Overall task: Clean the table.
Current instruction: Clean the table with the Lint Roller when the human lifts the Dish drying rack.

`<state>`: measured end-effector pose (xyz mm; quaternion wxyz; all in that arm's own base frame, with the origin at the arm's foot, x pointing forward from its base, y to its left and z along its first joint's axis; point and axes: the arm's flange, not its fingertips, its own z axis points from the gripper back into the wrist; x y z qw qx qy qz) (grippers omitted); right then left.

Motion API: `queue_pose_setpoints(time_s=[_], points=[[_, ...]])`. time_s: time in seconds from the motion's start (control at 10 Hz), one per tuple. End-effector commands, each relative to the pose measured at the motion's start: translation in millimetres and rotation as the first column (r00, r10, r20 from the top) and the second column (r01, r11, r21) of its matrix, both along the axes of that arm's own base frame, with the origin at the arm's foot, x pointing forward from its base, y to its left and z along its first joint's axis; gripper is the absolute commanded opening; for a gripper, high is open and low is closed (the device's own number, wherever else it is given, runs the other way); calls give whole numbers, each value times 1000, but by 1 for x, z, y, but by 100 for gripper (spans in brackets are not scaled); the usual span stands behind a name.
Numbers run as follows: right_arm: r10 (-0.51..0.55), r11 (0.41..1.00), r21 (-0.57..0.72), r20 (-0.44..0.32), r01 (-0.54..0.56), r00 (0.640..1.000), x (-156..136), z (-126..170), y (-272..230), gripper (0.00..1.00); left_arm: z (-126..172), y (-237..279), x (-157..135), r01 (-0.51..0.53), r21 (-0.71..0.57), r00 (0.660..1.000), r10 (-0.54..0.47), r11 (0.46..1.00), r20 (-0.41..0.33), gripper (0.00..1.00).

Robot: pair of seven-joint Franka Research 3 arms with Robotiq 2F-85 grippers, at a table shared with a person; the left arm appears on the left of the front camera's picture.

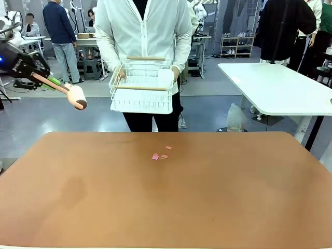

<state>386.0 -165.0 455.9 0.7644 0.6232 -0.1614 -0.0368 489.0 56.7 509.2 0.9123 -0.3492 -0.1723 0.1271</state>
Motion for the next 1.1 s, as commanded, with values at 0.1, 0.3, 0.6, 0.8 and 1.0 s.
queue_pose_setpoints(time_s=[0.1, 0.3, 0.6, 0.8, 1.0], points=[[-1, 1000, 15, 4, 1, 1000, 1, 4, 1, 100, -19, -9, 75, 313, 68, 949, -309, 947, -63, 21], [-1, 1000, 15, 4, 1, 1000, 1, 4, 1, 100, -52, -10, 100, 356, -23, 926, -356, 934, -122, 21], [-1, 1000, 15, 4, 1, 1000, 1, 4, 1, 100, -94, -6, 98, 331, -66, 930, -337, 941, -147, 21], [-1, 1000, 15, 4, 1, 1000, 1, 4, 1, 100, -89, -4, 100, 304, -82, 940, -313, 949, -135, 21], [-1, 1000, 15, 4, 1, 1000, 1, 4, 1, 100, -104, -4, 101, 321, -32, 932, -322, 946, -165, 21]])
